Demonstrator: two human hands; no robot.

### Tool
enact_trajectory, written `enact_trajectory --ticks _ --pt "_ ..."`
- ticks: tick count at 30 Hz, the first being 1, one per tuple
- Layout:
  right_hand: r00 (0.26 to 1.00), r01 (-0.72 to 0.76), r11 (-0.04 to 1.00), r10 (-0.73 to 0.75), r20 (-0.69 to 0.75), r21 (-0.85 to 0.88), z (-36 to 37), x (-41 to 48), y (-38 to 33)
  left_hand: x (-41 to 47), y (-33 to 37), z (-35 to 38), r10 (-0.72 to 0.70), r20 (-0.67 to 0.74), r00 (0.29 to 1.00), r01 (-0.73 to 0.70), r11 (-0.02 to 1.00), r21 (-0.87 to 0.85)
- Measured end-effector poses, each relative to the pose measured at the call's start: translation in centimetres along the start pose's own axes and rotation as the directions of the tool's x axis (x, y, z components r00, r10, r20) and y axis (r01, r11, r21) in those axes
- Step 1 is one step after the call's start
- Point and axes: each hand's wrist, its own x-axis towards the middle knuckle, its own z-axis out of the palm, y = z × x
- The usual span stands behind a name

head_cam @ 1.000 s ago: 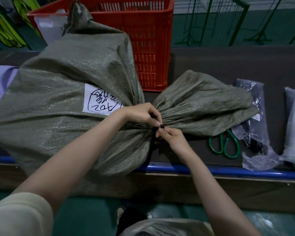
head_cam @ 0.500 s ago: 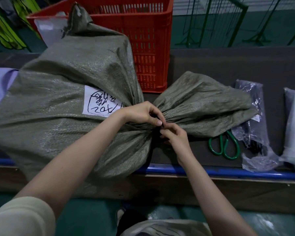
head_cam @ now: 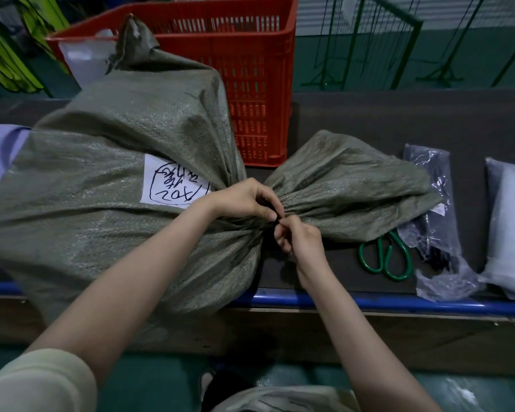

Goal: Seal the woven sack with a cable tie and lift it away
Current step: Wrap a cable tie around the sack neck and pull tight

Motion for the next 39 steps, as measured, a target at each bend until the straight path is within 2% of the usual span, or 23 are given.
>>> enact_trajectory --ticks 4,11,14,16,18,23,27,31,36,39 --pt "0.999 -0.033 0.999 0.033 -0.019 -0.024 -0.1 -0.6 -0.6 0.0 -0.3 0.1 0.005 -0.053 0.999 0.002 0.991 0.134" --pt "0.999 0.026 0.999 -0.026 0.028 -0.029 -0.7 -0.8 -0.8 0.2 -0.2 0.4 -0.046 -0.094 0.995 0.072 0.951 0.301" --pt "0.987 -0.106 0.994 0.109 0.119 -0.036 -1.2 -0.2 -0.7 0.2 -0.5 0.7 -0.067 -0.077 0.995 0.088 0.939 0.332" --pt "0.965 -0.210 0.968 0.228 0.132 -0.135 -1.1 0.7 -0.4 0.1 -0.6 0.8 -0.065 -0.066 0.996 0.084 0.941 0.329" --pt "0.958 -0.236 0.935 0.270 0.099 -0.263 -0.7 1.5 -0.3 0.1 -0.5 0.8 -0.051 -0.050 0.997 0.065 0.939 0.338" --pt "0.969 -0.208 0.958 0.230 0.094 -0.196 0.4 2.2 -0.1 -0.1 -0.2 0.7 -0.029 -0.058 0.998 0.048 0.932 0.359" --pt "0.975 -0.213 0.972 0.217 0.038 -0.103 0.5 2.0 -0.2 -0.2 0.2 0.6 -0.058 -0.103 0.993 0.092 0.924 0.372" --pt "0.982 -0.182 0.983 0.184 0.051 -0.034 0.0 1.1 -0.9 0.0 0.1 0.5 -0.077 -0.138 0.987 0.126 0.909 0.397" --pt "0.989 -0.117 0.987 0.126 0.076 -0.112 -1.0 -0.2 -0.7 0.2 0.3 0.6 -0.089 -0.159 0.983 0.148 0.897 0.417" --pt "0.981 -0.140 0.969 0.164 0.106 -0.204 -1.0 -0.1 -0.7 0.1 0.1 0.7 -0.106 -0.180 0.978 0.173 0.893 0.415"
